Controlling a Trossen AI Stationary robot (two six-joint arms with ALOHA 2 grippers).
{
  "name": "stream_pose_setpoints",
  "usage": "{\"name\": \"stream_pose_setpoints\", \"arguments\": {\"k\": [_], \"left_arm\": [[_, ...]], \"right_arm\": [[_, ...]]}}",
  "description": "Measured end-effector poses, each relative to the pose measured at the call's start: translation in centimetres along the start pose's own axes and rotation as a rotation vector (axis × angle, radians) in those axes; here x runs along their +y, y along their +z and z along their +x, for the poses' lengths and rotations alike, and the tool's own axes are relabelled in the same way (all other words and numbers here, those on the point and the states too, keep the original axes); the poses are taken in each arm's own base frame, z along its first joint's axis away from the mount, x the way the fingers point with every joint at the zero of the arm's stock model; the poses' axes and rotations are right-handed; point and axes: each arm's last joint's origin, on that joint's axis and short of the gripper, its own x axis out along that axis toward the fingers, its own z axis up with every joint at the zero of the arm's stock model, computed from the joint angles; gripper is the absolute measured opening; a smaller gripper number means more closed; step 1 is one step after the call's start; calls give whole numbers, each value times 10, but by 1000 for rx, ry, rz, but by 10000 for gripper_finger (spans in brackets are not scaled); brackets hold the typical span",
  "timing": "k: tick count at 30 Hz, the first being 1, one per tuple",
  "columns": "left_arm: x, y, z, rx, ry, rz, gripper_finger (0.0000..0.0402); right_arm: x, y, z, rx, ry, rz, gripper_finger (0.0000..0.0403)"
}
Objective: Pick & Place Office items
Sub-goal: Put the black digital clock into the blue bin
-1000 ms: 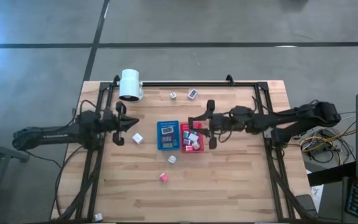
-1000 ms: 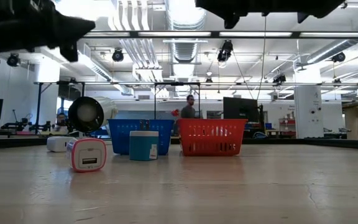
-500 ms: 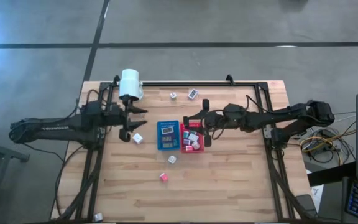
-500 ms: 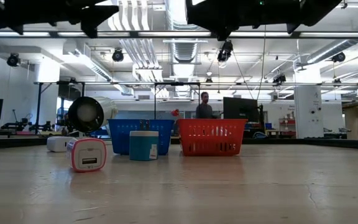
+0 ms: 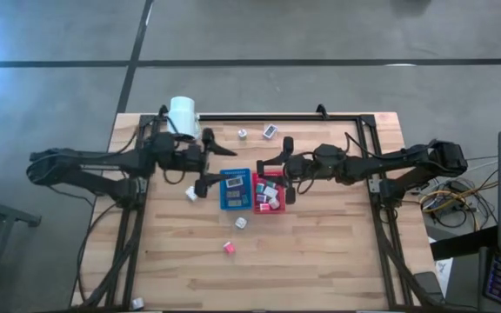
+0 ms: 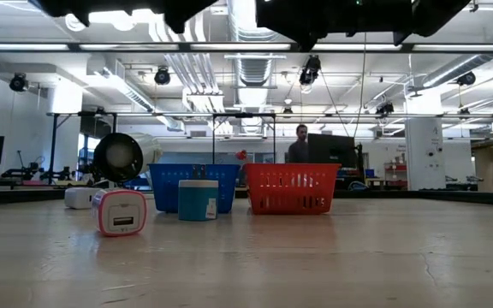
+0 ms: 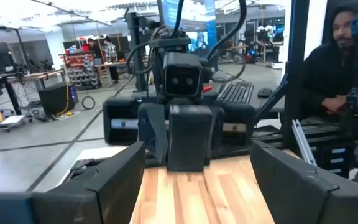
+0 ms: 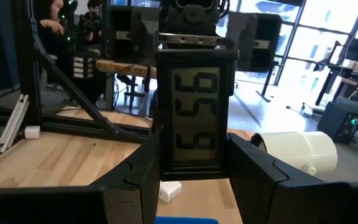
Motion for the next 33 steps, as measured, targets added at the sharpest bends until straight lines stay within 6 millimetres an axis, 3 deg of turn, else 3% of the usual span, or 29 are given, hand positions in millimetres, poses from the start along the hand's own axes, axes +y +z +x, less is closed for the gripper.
{"name": "stream_pose_setpoints", "arguments": {"k": [12, 24, 29, 33], "left_arm": [[13, -2, 54, 53, -7, 31, 317], [16, -2, 69, 58, -10, 42, 320], [16, -1, 69, 54, -11, 42, 281], [16, -1, 68, 49, -26, 38, 206]], "right_arm": [[-2, 5, 2, -17, -7, -11, 141], [-2, 5, 2, -9, -6, -11, 141], [-2, 4, 2, -3, -8, -10, 141], [-3, 4, 2, -3, -9, -11, 141]]}}
